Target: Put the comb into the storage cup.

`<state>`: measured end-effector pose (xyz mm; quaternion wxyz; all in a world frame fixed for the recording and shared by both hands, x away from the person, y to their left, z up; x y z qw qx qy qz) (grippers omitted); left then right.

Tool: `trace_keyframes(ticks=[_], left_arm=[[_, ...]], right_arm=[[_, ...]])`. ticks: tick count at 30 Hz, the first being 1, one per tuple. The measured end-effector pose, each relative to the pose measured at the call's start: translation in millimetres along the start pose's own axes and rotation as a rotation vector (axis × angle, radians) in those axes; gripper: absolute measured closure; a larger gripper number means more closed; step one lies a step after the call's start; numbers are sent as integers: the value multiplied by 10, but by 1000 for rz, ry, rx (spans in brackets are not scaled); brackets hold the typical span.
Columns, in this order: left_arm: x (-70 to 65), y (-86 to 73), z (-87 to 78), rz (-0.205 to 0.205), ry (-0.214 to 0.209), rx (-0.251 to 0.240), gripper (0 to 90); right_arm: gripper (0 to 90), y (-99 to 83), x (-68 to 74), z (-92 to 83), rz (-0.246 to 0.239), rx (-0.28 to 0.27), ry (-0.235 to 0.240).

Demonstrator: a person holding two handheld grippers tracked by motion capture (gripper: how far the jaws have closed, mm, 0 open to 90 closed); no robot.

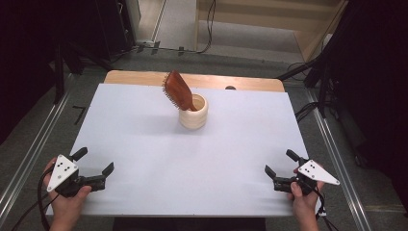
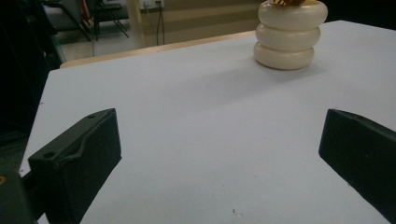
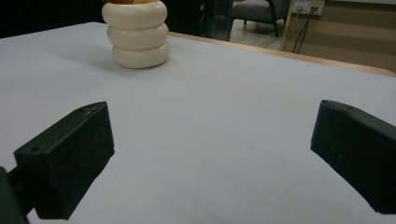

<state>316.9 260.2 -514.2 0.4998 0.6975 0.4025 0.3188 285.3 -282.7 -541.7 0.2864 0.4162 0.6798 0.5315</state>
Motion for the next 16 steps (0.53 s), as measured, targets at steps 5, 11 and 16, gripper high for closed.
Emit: trace_keyframes(ticks=[5,11,16], left_arm=[[27,-31,17,-19,-4,3,0],[-3,-53,31,3,-2,16,0],[-7,-57,34,6,-1,19,0]], right_arm=[[0,-4,-1,9,-2,5,1],[0,-10,9,12,-4,9,5],[0,-8,6,10,-6,8,2]])
Point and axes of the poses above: each handheld gripper's, and its own axes: z roughly forward along the jaws, y roughly out of its top, x roughly to its left, the point moved 10 cm from there along z, roughly forward along the jaws, and after that the axes turned 2 degrees about y, right-handed, at the moved point
